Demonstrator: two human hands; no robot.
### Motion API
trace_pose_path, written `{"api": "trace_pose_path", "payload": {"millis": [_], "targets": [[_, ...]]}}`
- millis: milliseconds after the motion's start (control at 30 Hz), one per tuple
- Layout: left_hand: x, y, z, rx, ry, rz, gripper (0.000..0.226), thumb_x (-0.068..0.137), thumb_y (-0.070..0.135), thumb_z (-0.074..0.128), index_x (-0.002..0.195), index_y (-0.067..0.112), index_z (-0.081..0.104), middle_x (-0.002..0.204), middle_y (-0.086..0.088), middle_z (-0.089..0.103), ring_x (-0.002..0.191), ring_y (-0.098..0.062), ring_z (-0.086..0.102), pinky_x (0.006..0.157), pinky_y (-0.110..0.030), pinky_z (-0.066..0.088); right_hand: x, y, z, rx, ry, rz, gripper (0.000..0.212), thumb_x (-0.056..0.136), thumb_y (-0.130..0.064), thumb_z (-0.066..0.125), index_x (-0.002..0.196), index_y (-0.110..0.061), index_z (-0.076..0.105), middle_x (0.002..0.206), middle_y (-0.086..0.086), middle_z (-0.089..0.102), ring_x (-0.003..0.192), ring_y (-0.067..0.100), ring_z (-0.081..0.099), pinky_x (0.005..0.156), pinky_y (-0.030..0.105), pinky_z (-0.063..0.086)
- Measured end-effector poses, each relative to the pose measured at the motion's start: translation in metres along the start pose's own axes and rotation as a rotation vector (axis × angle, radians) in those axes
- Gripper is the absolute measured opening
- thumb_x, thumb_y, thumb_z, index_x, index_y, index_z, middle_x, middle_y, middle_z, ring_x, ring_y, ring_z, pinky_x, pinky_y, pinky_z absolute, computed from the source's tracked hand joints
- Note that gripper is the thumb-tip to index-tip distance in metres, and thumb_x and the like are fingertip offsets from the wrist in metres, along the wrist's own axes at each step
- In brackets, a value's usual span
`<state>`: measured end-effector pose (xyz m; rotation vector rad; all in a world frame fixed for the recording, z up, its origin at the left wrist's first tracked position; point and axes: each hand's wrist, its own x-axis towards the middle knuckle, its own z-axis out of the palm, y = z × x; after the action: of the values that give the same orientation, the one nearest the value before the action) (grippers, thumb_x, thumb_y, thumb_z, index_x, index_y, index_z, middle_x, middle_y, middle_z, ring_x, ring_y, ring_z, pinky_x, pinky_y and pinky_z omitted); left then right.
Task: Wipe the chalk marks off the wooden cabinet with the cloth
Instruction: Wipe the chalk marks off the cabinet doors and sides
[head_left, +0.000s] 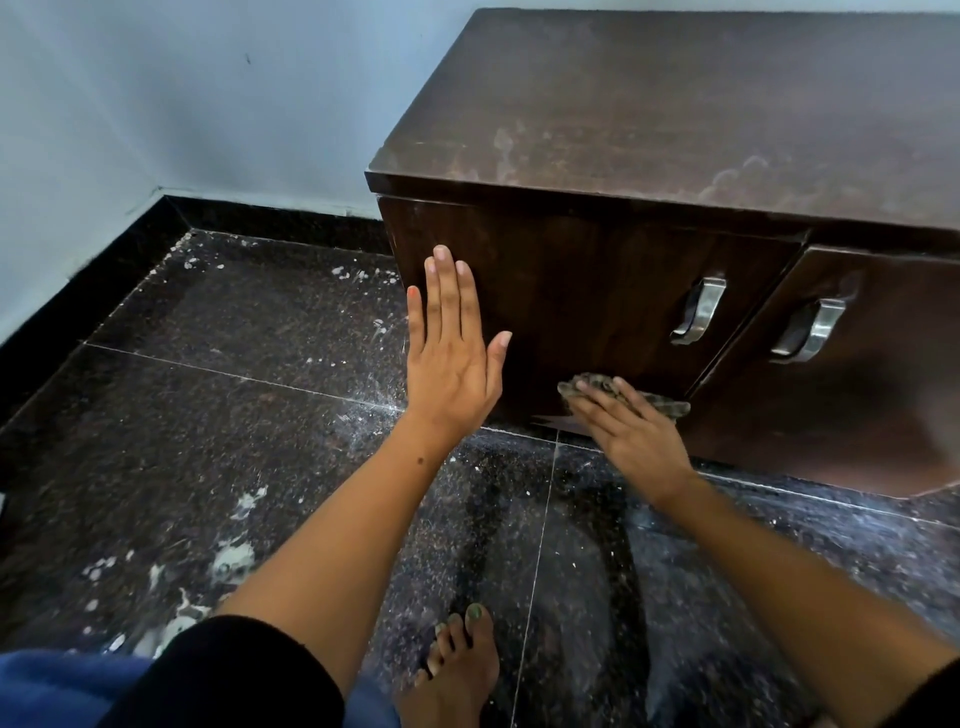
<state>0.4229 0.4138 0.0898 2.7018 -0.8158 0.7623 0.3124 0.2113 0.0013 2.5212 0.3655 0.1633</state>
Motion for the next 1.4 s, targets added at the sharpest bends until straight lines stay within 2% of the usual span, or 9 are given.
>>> {"api": "trace_pose_path", "payload": {"millis": [100,267,400,467,600,767,1000,1267,1400], "targets": [[0.000,0.002,0.002,0.027,-0.008,-0.008,0.069,0.098,0.040,0.021,0.146,-0.007,0.004,0.154,-0.028,0.005,0.144,-0.033,-0.002,0.118,-0.046,-0.001,0.013,-0.011,-0.001,0.032,0.044,0.010,0.060,0.082,-0.012,0.063,0.138,-0.008,0.044,0.150,0.003,0.035,0.141,0.021,0.026,0.118,0.046,0.008],[0.000,0.009,0.002,0.031,-0.008,-0.038,0.069,0.099,0.040,0.024,0.146,-0.007,0.006,0.154,-0.028,0.005,0.145,-0.033,-0.001,0.118,-0.046,0.001,0.009,-0.021,0.016,-0.062,-0.274,-0.251,0.055,0.099,-0.012,0.036,0.150,-0.008,0.015,0.159,0.005,-0.003,0.146,0.021,-0.008,0.107,0.045,-0.022],[0.001,0.010,0.003,-0.008,0.015,-0.030,0.069,0.099,0.039,0.024,0.145,-0.009,0.006,0.153,-0.030,0.006,0.144,-0.036,0.003,0.118,-0.047,0.000,-0.023,-0.005,0.034,-0.119,-0.260,-0.191,0.055,0.096,-0.008,0.023,0.148,-0.005,0.007,0.159,0.005,-0.001,0.146,0.023,-0.005,0.103,0.050,-0.032],[0.001,0.010,0.004,-0.018,0.020,-0.026,0.069,0.099,0.039,0.023,0.145,-0.009,0.005,0.153,-0.031,0.006,0.144,-0.038,0.003,0.117,-0.047,-0.002,-0.030,0.001,0.034,-0.108,-0.163,-0.097,0.056,0.091,-0.009,0.017,0.147,-0.005,0.015,0.157,0.002,0.010,0.145,0.022,0.009,0.110,0.049,-0.024],[0.000,0.015,0.008,-0.028,0.012,-0.037,0.071,0.099,0.039,0.024,0.144,-0.011,0.005,0.152,-0.033,0.006,0.143,-0.041,0.004,0.118,-0.048,-0.001,0.002,-0.015,0.018,-0.015,-0.014,-0.067,0.048,0.093,-0.020,0.037,0.141,-0.014,0.041,0.150,-0.002,0.035,0.139,0.016,0.030,0.119,0.041,0.009],[-0.001,0.017,0.012,-0.040,0.009,-0.044,0.071,0.099,0.039,0.025,0.143,-0.012,0.004,0.151,-0.035,0.006,0.143,-0.042,0.005,0.118,-0.050,0.002,0.045,-0.047,0.018,-0.110,-0.183,-0.227,0.055,0.100,-0.021,0.031,0.148,-0.006,0.011,0.159,0.006,0.005,0.146,0.023,-0.002,0.107,0.045,-0.021],[-0.001,0.020,0.014,-0.042,0.011,-0.054,0.071,0.099,0.039,0.024,0.143,-0.013,0.004,0.150,-0.035,0.007,0.143,-0.043,0.005,0.118,-0.049,0.001,-0.004,-0.026,0.053,-0.218,-0.384,-0.323,0.055,0.100,-0.025,0.032,0.148,-0.005,0.012,0.159,0.006,0.007,0.146,0.024,-0.006,0.098,0.050,-0.028],[-0.002,0.024,0.014,-0.058,0.019,-0.070,0.071,0.099,0.039,0.025,0.143,-0.013,0.005,0.150,-0.036,0.006,0.143,-0.041,0.003,0.118,-0.048,0.000,-0.013,-0.013,0.051,-0.121,-0.355,-0.371,0.046,0.099,-0.019,0.036,0.142,-0.005,0.035,0.157,0.011,0.016,0.146,0.028,0.001,0.097,0.049,-0.031],[-0.005,0.025,0.016,-0.044,0.001,-0.030,0.071,0.098,0.040,0.024,0.144,-0.010,0.004,0.152,-0.033,0.005,0.144,-0.036,-0.001,0.118,-0.049,0.000,0.028,-0.032,0.030,-0.091,-0.217,-0.332,0.051,0.099,-0.024,0.033,0.146,-0.005,0.024,0.158,0.010,0.008,0.146,0.026,-0.004,0.099,0.049,-0.029]]}}
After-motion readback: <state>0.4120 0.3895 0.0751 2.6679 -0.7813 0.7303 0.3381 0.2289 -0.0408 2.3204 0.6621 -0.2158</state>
